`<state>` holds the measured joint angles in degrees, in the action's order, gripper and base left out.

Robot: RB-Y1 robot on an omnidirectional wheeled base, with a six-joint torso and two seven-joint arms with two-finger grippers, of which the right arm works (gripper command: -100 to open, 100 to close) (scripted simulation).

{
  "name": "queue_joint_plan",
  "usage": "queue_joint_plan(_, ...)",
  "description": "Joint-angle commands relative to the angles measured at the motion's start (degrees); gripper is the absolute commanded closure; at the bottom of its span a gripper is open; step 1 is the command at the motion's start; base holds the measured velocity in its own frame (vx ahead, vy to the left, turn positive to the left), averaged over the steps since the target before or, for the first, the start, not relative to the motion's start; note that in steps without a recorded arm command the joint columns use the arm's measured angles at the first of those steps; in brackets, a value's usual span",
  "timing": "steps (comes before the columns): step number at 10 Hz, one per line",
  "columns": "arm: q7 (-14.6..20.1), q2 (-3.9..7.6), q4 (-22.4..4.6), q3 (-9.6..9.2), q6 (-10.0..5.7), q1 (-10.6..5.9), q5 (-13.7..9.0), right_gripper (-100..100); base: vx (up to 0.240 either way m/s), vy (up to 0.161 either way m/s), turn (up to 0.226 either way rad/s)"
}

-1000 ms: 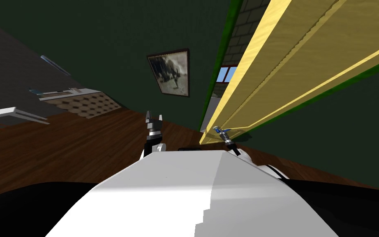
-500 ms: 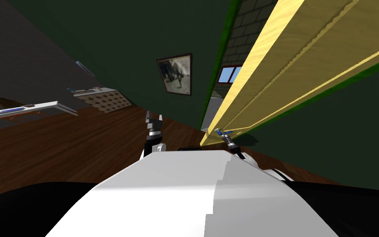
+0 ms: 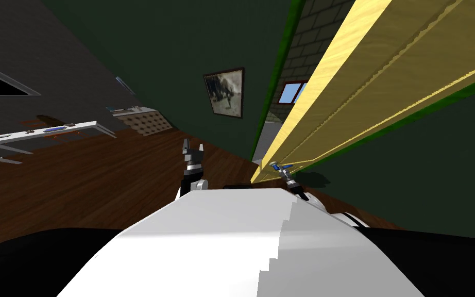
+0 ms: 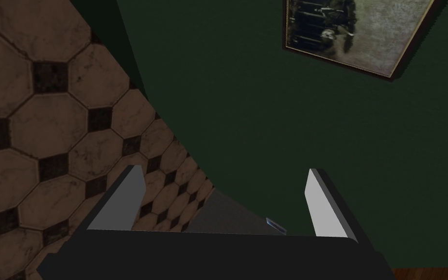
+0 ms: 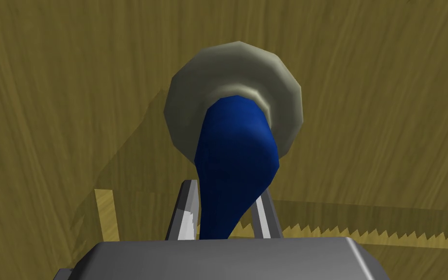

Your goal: Pull the door open

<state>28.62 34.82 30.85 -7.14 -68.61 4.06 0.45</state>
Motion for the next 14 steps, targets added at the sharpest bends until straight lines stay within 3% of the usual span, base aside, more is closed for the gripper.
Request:
queue_joint_plan(1, 0.1, 0.35, -0.5, -0.11, -1.13, 0.33, 0.0, 100, -0.181, -0.097, 0.18)
queue_joint_plan(7, 0.7, 1.25, -2.0, -0.32, -4.08, 1.09, 0.0, 100, -0.196, -0.093, 0.153)
queue_joint_plan(8, 0.7, 0.91, -1.7, -0.51, -3.57, 1.15, 0.2, 100, -0.067, -0.046, 0.036)
queue_joint_plan(9, -0.2, 0.08, -1.6, -0.63, -2.06, 0.17, -0.3, 100, -0.152, -0.046, 0.152)
queue_joint_plan(14, -2.6, -1.8, -1.0, -0.58, 2.22, -2.68, -1.6, 100, -0.204, -0.088, 0.161)
